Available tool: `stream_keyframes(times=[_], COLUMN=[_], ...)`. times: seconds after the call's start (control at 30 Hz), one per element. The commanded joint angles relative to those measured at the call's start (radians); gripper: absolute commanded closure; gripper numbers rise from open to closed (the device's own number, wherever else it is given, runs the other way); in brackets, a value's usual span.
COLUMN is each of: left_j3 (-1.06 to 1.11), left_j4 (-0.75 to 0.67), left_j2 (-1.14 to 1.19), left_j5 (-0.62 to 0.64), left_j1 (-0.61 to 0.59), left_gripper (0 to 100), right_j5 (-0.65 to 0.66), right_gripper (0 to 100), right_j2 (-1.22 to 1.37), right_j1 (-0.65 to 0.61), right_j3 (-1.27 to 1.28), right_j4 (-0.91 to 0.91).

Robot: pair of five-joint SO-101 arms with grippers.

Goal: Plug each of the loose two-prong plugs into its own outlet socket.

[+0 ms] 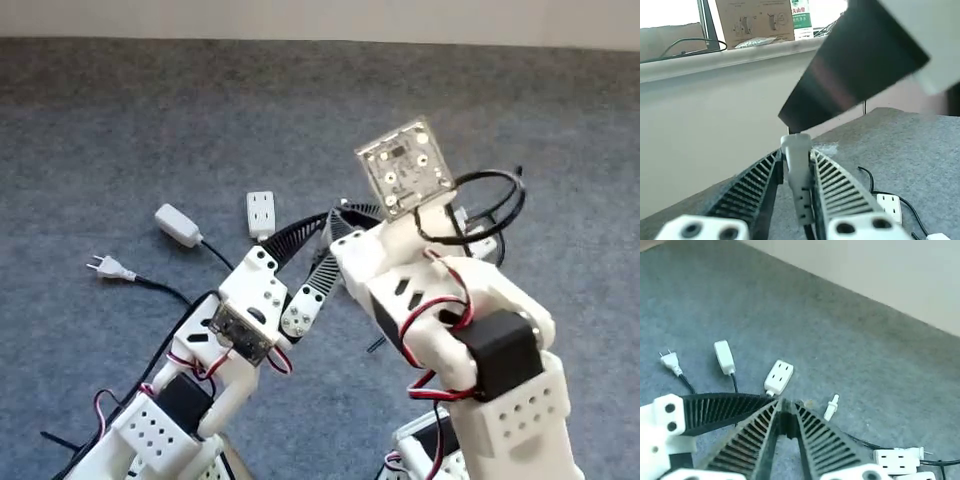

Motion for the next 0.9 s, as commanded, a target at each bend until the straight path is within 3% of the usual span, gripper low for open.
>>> stream_keyframes(times=[0.0,0.27,0.6,0.87], left_j3=[-0.013,-0.015,-0.015,-0.013], left_j4=[-0.018,-0.018,-0.018,-0.018], left_j2=[-0.013,-0.013,-0.013,-0.013], left_j5=[0.008,0.008,0.008,0.008], left_j1=[0.013,0.013,0.013,0.013], left_gripper=[99,99,99,99], right_j5=[0.009,0.011,0.012,0.094], right_gripper=[99.2,99.2,99.2,99.2], right_j2=[-0.007,0.001,-0.010,-0.008], right_j1=[0.024,0.197,0.234,0.211], right_j3=[0.077,0.294,0.343,-0.070], right_j4=[-0.051,-0.237,-0.278,-0.082])
